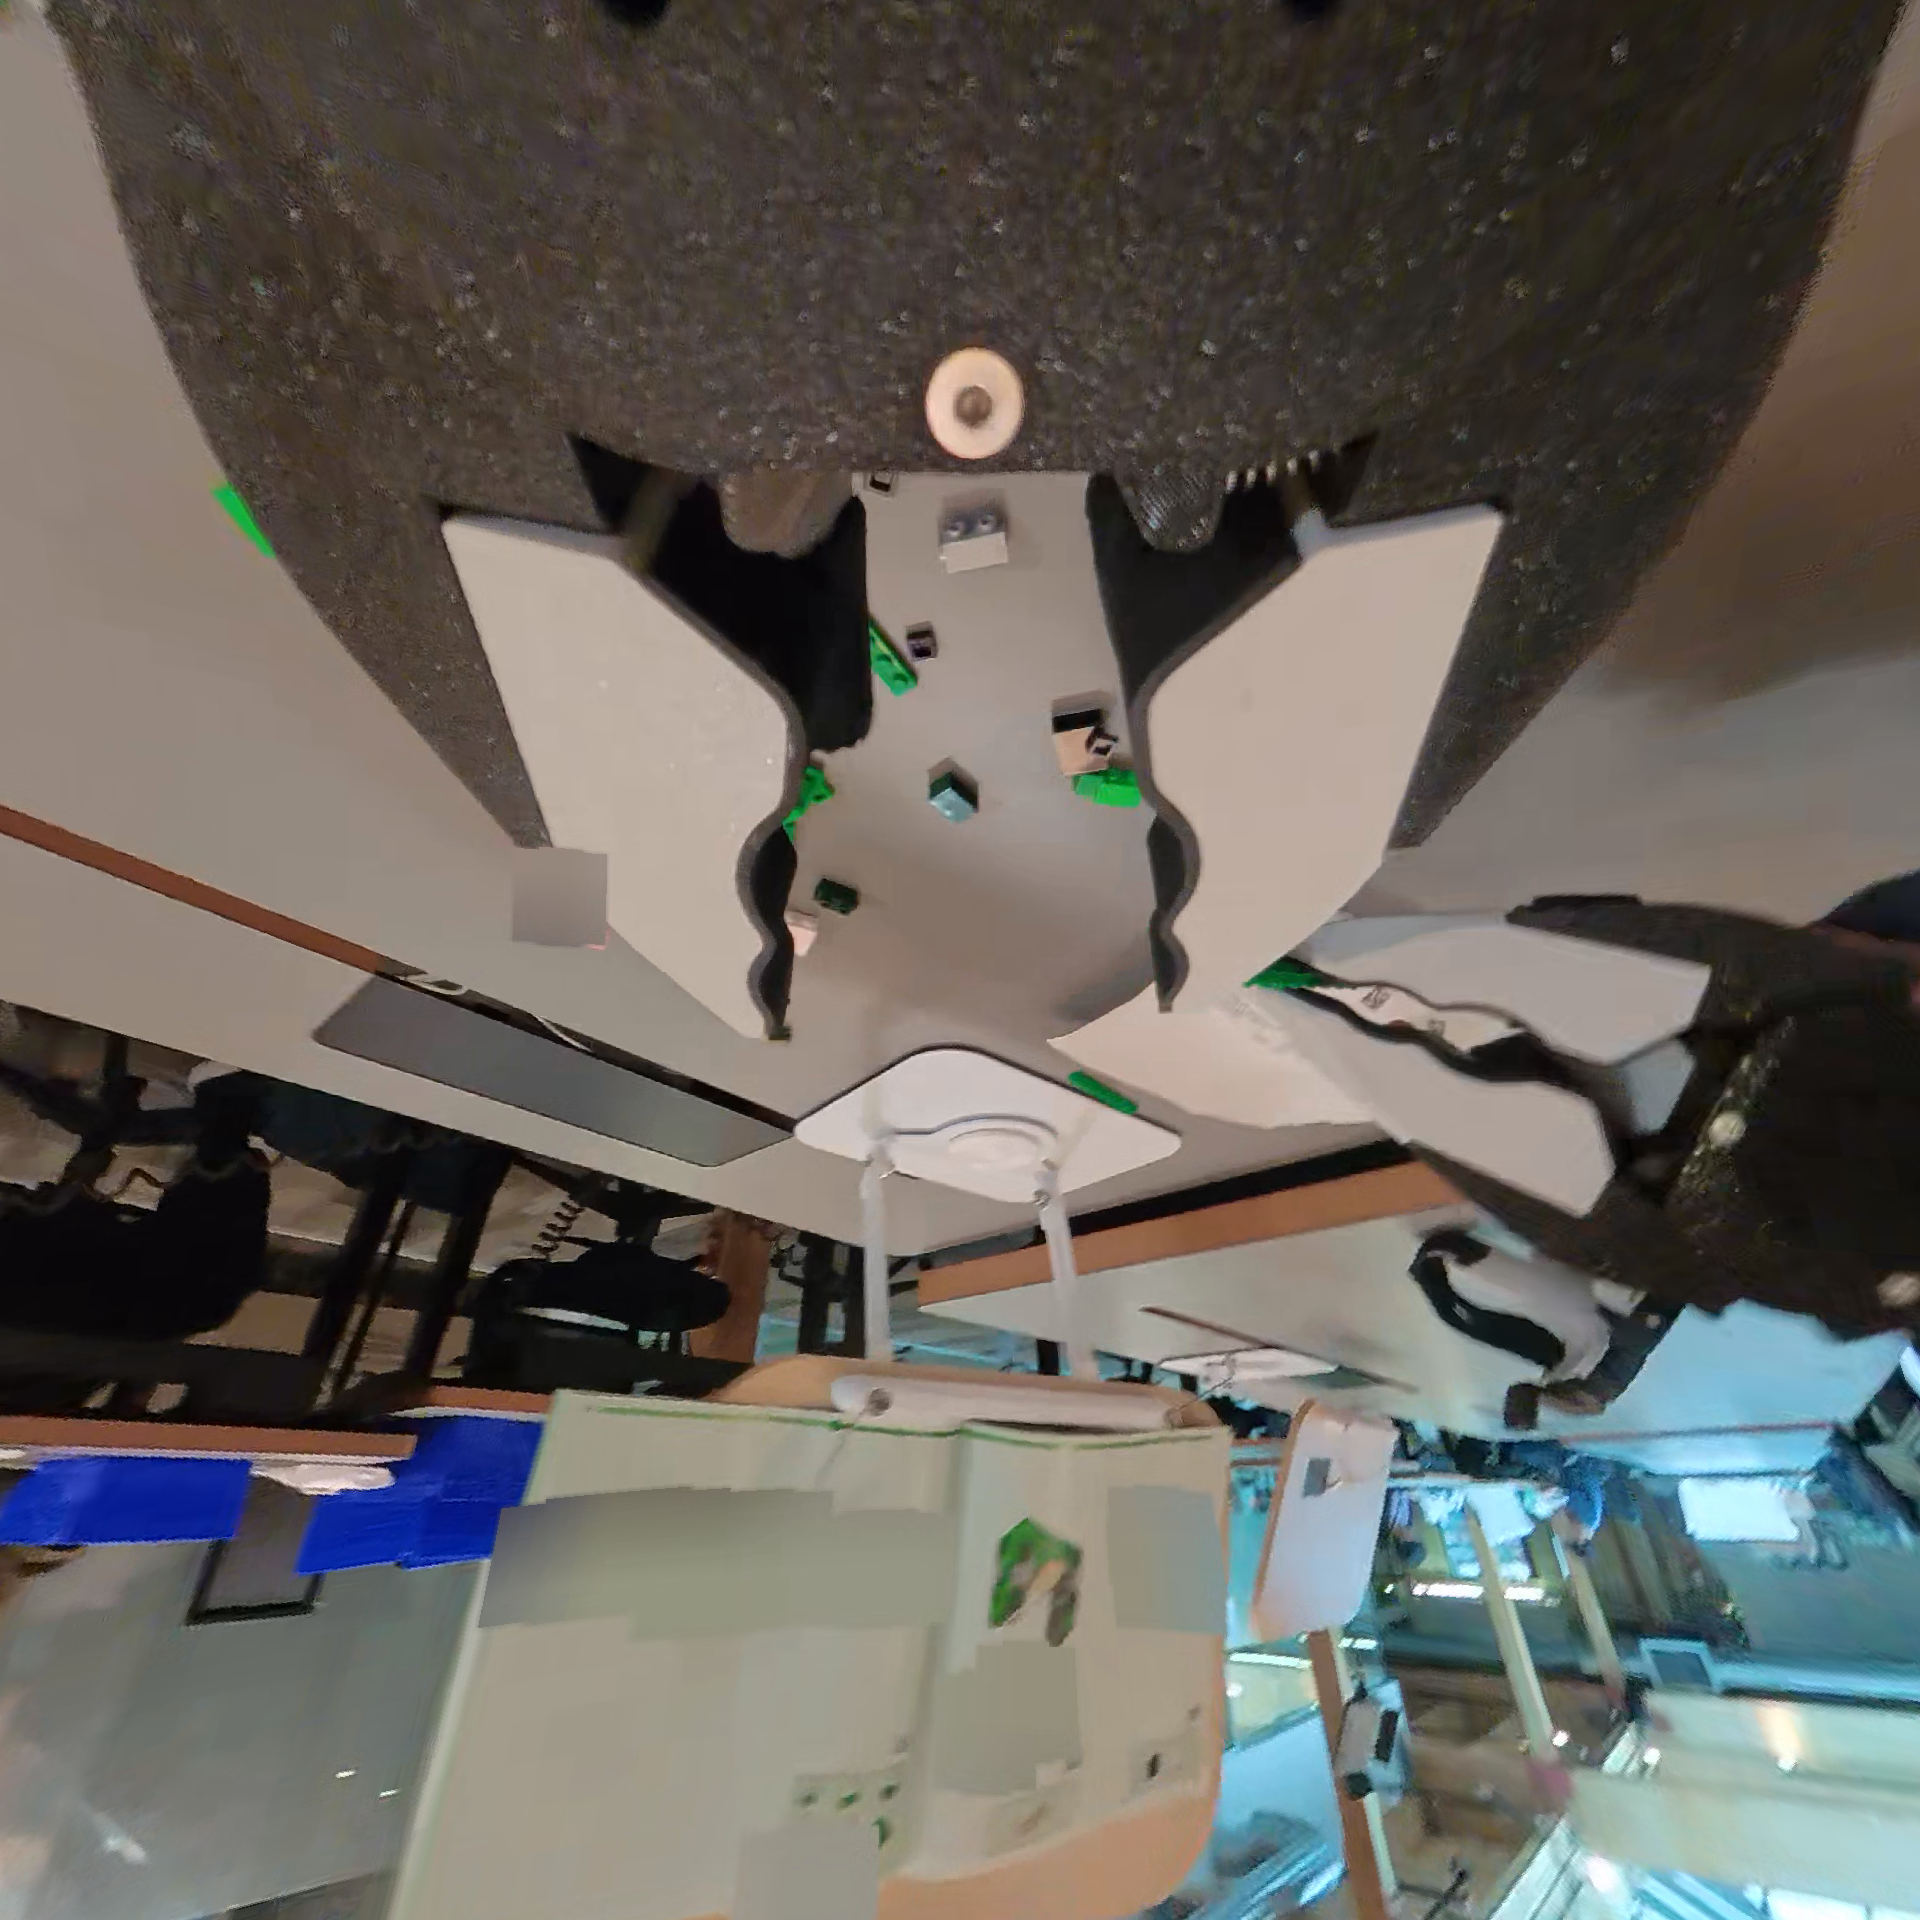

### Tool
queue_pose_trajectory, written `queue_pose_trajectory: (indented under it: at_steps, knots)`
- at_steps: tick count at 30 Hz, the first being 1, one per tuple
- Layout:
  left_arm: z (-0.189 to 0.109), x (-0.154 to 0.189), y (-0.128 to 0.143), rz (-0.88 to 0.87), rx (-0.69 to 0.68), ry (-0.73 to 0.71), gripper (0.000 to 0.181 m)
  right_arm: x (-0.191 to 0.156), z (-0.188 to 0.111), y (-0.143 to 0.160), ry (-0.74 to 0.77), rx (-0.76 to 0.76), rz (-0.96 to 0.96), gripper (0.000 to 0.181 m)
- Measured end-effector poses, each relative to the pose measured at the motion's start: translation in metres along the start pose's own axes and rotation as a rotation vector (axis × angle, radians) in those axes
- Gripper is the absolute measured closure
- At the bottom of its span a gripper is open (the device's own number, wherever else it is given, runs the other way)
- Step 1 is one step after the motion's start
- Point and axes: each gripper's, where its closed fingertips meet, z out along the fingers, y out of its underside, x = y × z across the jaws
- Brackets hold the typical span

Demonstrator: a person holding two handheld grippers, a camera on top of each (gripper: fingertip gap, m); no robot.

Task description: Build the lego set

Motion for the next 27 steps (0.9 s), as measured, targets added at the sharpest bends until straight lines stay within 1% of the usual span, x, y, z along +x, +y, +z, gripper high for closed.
queue_pose_trajectory:
  at_steps: [1,2,5,7,13,16,18,20,22,25,27]
  knots:
    - [0.000,-0.003,0.002,0.101,-0.044,-0.072,0.176,0.004,-0.002,-0.001,0.014,0.010,0.018,0.114]
    - [0.001,-0.003,0.004,0.159,-0.076,-0.096,0.176,0.007,-0.003,-0.002,0.022,0.019,0.034,0.114]
    - [0.007,0.011,0.010,0.133,-0.109,-0.022,0.176,0.014,-0.005,-0.002,0.042,0.027,0.071,0.114]
    - [0.007,0.016,0.014,0.152,-0.137,-0.003,0.176,0.016,-0.005,-0.001,0.043,0.029,0.093,0.114]
    - [0.006,0.022,0.032,0.292,-0.252,0.005,0.175,0.020,-0.006,0.000,0.052,0.029,0.135,0.115]
    - [0.008,0.022,0.036,0.346,-0.291,-0.013,0.175,0.031,-0.011,0.000,0.102,0.024,0.138,0.116]
    - [0.008,0.017,0.041,0.406,-0.339,-0.063,0.175,0.048,-0.022,0.001,0.175,-0.003,0.109,0.114]
    - [0.009,0.018,0.045,0.460,-0.365,-0.090,0.175,0.073,-0.042,-0.002,0.291,-0.012,0.068,0.115]
    - [0.011,0.027,0.047,0.445,-0.352,-0.054,0.175,0.093,-0.064,-0.008,0.374,0.024,0.067,0.117]
    - [0.014,0.033,0.049,0.422,-0.354,-0.023,0.174,0.109,-0.085,-0.015,0.429,0.092,0.126,0.119]
    - [0.016,0.039,0.049,0.389,-0.349,0.019,0.163,0.115,-0.092,-0.016,0.446,0.116,0.151,0.120]
